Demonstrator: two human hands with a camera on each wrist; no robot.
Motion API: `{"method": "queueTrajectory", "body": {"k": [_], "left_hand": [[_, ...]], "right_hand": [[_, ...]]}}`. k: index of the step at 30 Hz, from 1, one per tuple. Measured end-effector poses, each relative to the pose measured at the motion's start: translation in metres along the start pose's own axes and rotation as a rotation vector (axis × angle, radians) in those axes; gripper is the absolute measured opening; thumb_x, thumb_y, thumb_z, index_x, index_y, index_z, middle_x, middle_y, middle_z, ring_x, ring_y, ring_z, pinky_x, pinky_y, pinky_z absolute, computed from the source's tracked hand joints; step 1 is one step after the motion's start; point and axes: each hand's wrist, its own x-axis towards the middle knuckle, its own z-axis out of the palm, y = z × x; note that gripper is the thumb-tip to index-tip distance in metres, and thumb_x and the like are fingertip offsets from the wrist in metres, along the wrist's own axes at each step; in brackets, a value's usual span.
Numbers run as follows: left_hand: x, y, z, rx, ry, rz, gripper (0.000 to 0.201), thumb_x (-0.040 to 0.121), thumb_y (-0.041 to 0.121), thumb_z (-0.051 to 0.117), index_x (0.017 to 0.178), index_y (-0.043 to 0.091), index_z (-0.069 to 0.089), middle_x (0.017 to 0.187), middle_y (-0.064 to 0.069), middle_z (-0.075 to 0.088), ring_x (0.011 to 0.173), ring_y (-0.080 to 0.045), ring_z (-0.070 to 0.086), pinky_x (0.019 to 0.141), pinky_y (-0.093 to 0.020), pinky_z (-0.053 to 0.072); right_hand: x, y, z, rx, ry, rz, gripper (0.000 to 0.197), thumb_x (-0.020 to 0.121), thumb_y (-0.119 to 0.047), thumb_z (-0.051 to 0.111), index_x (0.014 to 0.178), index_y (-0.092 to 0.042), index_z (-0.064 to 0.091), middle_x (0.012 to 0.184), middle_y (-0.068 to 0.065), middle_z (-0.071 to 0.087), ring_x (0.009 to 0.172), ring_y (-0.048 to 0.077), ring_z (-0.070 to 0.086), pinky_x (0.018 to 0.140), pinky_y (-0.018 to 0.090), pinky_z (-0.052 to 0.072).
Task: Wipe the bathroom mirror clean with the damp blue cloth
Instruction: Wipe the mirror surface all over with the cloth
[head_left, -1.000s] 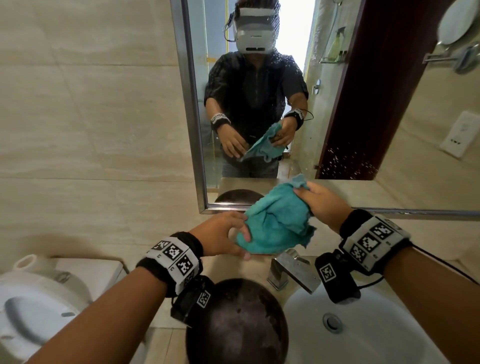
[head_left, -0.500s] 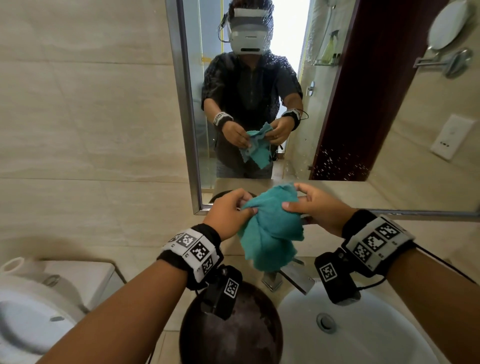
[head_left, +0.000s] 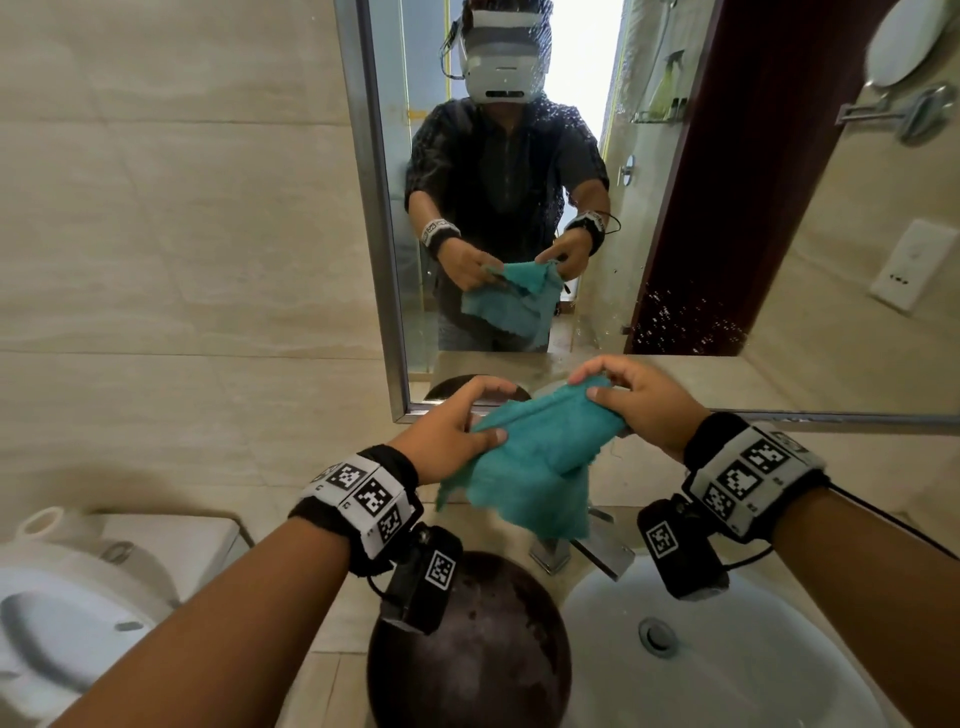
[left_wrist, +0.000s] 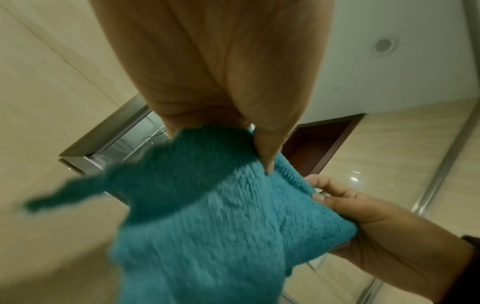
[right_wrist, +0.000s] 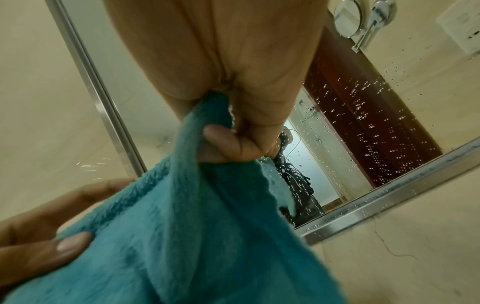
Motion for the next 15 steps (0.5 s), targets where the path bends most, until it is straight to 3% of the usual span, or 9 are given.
{"method": "queueTrajectory", "body": {"k": [3,4,6,8,10,12,15], "left_hand": [[0.001,-0.001,0.0,-0.02,-0.013,0.038,0.037,0.095,0.003,0.046,0.118,0.031,0.055,0.125,0.005,0.055,0.112,-0.013,0.055,0.095,-0.03,0.049],[0.001,0.0,0.0,-0.045,-0.009,0.025,0.036,0.096,0.001,0.043,0.113,0.029,0.059,0.123,0.002,0.056,0.112,-0.015,0.056,0.096,-0.033,0.049],[0.002,0.001,0.001,-0.09,0.017,-0.007,0.035,0.096,0.001,0.043,0.109,0.028,0.06,0.12,-0.004,0.058,0.11,-0.02,0.057,0.095,-0.037,0.049],[0.0,0.001,0.0,-0.056,0.047,-0.045,0.033,0.094,0.006,0.05,0.117,0.031,0.054,0.118,-0.004,0.06,0.106,-0.02,0.06,0.093,-0.035,0.051],[-0.003,-0.003,0.001,-0.011,-0.017,-0.134,0.048,0.091,0.014,0.058,0.131,0.033,0.041,0.115,-0.003,0.062,0.102,-0.018,0.063,0.091,-0.035,0.052],[-0.004,-0.007,0.003,0.042,-0.094,-0.185,0.069,0.086,0.022,0.066,0.142,0.035,0.027,0.115,0.001,0.061,0.104,-0.015,0.061,0.097,-0.036,0.047],[0.001,-0.01,0.011,-0.066,-0.126,-0.183,0.088,0.073,0.038,0.076,0.144,0.037,0.023,0.129,0.007,0.054,0.111,-0.013,0.058,0.103,-0.04,0.042]], "right_hand": [[0.001,0.002,0.002,0.091,-0.118,0.079,0.013,0.088,-0.007,0.059,0.096,-0.016,0.064,0.109,0.014,0.062,0.089,0.023,0.063,0.077,0.034,0.054],[0.0,0.002,0.003,0.127,-0.177,0.11,0.019,0.082,-0.004,0.065,0.099,-0.013,0.063,0.109,0.014,0.062,0.093,0.024,0.064,0.08,0.034,0.055],[-0.001,0.002,0.003,0.186,-0.219,0.14,0.036,0.073,0.009,0.068,0.102,-0.01,0.059,0.109,0.015,0.061,0.095,0.024,0.064,0.08,0.033,0.056],[-0.003,-0.003,0.006,0.271,-0.172,0.125,0.04,0.075,0.018,0.059,0.102,-0.012,0.056,0.111,0.014,0.058,0.096,0.025,0.062,0.08,0.034,0.056],[-0.003,-0.009,0.008,0.363,-0.117,0.114,0.041,0.08,0.019,0.049,0.102,-0.016,0.053,0.11,0.011,0.054,0.095,0.026,0.059,0.075,0.034,0.055],[-0.002,-0.014,0.011,0.428,-0.105,0.105,0.045,0.082,0.019,0.042,0.106,-0.018,0.05,0.109,0.011,0.051,0.093,0.028,0.057,0.072,0.036,0.053],[-0.001,-0.019,0.016,0.454,-0.131,0.101,0.044,0.084,0.018,0.04,0.111,-0.016,0.048,0.112,0.014,0.052,0.097,0.031,0.057,0.082,0.045,0.051]]}}
